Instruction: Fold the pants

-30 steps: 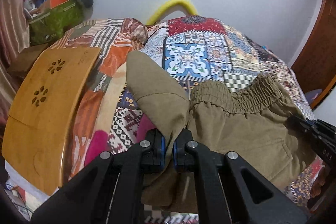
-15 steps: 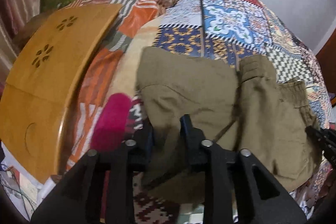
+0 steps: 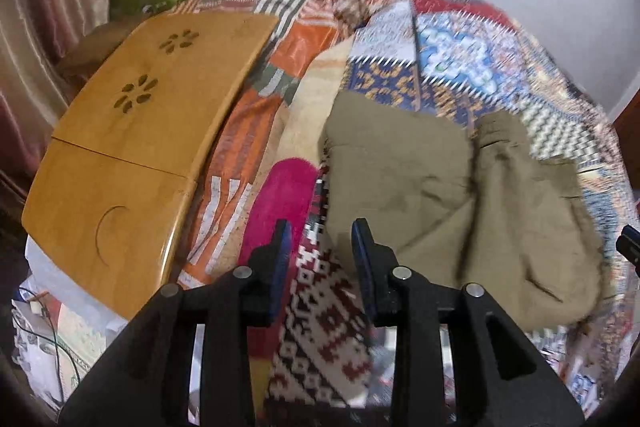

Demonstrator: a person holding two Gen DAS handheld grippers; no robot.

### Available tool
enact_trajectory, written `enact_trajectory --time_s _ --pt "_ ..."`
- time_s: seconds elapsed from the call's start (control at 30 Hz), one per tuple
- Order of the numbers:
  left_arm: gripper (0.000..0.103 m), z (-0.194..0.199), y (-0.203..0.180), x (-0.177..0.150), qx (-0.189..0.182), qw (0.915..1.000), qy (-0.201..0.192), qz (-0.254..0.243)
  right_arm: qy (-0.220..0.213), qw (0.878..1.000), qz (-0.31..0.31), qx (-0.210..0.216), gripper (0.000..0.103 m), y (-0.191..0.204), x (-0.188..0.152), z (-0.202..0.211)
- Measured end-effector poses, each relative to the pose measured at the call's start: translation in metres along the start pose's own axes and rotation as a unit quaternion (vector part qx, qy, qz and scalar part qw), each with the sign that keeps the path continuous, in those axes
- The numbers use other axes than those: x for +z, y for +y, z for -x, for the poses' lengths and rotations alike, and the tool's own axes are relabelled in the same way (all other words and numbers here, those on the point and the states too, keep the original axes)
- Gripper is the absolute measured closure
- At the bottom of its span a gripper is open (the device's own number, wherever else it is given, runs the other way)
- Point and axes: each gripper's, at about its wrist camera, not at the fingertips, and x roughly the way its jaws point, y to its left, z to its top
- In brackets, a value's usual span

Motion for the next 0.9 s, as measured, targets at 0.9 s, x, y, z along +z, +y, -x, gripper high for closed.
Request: enact_trajectory --time_s 0.9 --pt "0.07 0.414 -0.117 -0.113 -0.105 0.9398 -0.315 -0.082 -0.292 0.954 -0.02 0.06 0.06 0.027 -0.057 0.335"
